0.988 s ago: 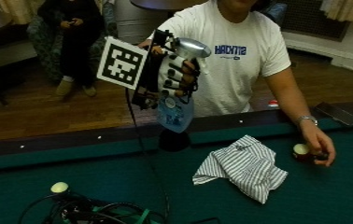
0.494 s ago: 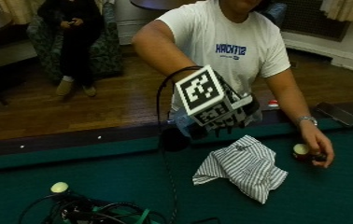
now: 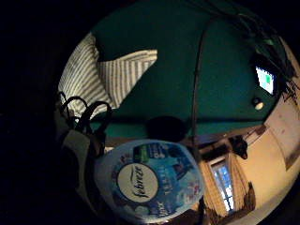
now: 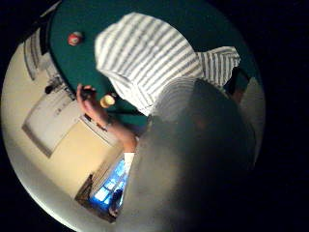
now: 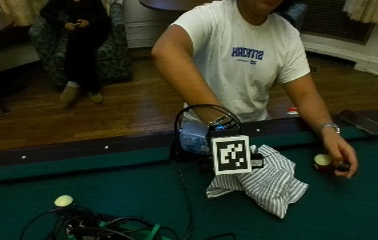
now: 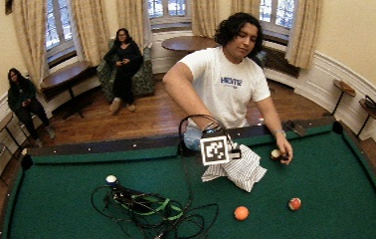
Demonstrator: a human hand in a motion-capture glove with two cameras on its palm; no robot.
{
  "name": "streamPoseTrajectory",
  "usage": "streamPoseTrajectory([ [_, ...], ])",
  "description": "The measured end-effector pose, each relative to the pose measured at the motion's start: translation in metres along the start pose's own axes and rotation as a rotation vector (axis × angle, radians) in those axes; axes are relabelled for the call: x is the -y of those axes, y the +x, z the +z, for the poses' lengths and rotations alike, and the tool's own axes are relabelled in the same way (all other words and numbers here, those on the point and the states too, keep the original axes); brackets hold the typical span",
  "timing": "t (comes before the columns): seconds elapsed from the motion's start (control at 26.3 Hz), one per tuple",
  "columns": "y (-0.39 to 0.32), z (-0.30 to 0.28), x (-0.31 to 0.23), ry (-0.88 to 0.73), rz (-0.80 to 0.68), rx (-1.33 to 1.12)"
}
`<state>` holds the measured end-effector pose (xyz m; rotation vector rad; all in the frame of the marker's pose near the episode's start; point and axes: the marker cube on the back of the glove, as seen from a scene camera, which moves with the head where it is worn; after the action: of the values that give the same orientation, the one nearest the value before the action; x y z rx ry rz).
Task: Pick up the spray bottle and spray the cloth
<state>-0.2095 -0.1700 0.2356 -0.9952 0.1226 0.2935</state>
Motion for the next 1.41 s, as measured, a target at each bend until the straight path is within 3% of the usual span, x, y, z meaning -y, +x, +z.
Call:
streamPoseTrajectory([
  [0.42, 0.005, 0.043, 0.027, -0.078, 0.056, -0.126],
  [0.72, -0.006, 0.016, 0.012, -0.042, 0.021, -0.051],
  [1.18, -0.048, -0.111, -0.083, 0.262, -0.324, 0.334],
  [1.41, -0.062, -0.136, -0.112, 0.362, -0.506, 0.507],
])
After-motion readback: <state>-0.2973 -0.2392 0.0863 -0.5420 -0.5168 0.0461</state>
